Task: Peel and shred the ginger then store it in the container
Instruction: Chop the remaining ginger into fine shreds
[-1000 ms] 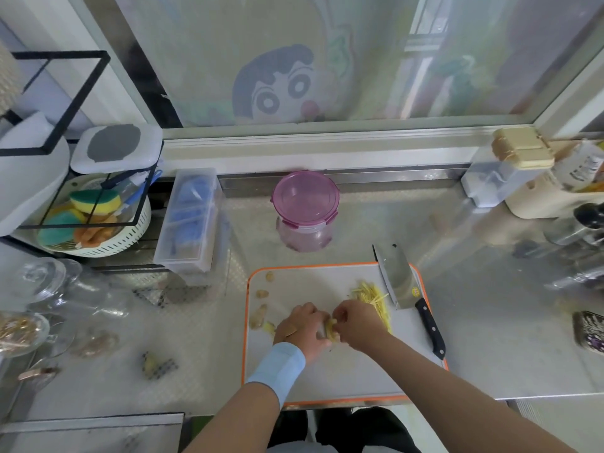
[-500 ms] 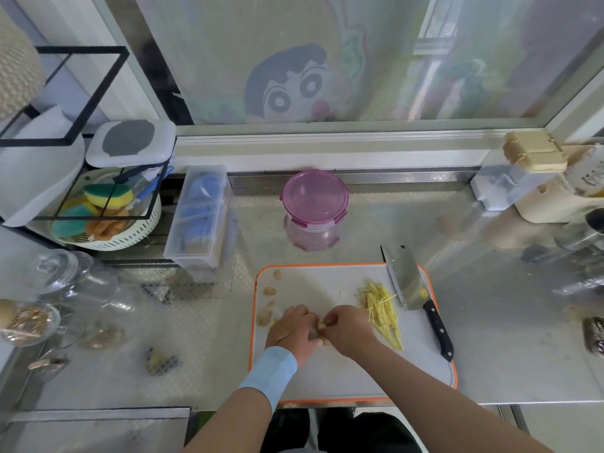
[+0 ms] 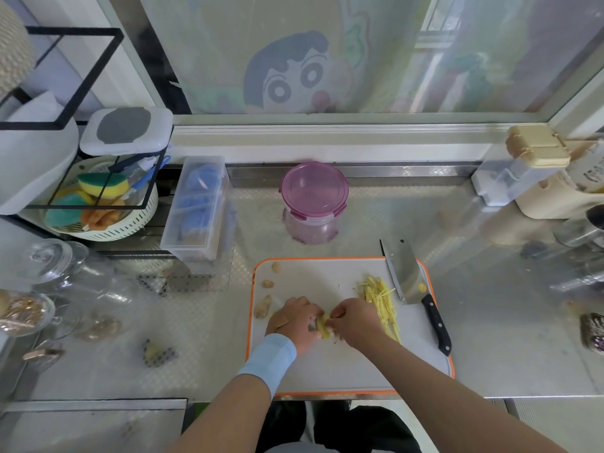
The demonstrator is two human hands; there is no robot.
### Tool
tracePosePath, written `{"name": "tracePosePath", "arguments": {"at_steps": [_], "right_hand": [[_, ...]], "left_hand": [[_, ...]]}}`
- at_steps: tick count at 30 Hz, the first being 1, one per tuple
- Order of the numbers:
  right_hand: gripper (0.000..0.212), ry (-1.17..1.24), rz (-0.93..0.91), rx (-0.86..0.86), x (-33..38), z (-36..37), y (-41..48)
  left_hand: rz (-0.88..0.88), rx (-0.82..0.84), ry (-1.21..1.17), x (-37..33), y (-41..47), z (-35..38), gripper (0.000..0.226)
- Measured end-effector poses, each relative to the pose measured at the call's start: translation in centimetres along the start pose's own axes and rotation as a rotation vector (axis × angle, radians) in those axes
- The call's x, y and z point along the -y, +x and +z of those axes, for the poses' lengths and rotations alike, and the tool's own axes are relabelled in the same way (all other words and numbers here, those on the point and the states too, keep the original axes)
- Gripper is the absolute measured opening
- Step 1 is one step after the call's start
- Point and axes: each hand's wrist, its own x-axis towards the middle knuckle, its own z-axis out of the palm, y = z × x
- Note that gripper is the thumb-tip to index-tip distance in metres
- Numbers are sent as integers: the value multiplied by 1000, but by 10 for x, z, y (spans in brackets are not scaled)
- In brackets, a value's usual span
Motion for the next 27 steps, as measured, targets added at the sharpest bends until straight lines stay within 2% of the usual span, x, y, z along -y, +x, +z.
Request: {"name": "tracePosePath", "arguments": {"at_steps": [5,8,11,14,18,22,27], "right_hand": [[14,-87,-33,18,0,1,1],[27,-170,-87,-12,11,-4,2],[26,-252,-209,-12,34,-2,6],[25,-293,-304,36,58,9,9],[24,-412,-368,114,75,26,12],[27,-454,-388,124,82,40,14],[40,-418,-373,110,84,50,13]], "left_hand": [[6,-5,-9,2,-3,-3,35],[-48,-164,-6,15,-5,-13,36],[-201,-303,-16,41,-9,-27,35],[-278,-245,57,62,-15,-34,32],[-194,-177,178,77,-23,-34,39],[-265,-243,68,76,-26,-32,31],[-266,-216,76,76,-21,-32,23]]}}
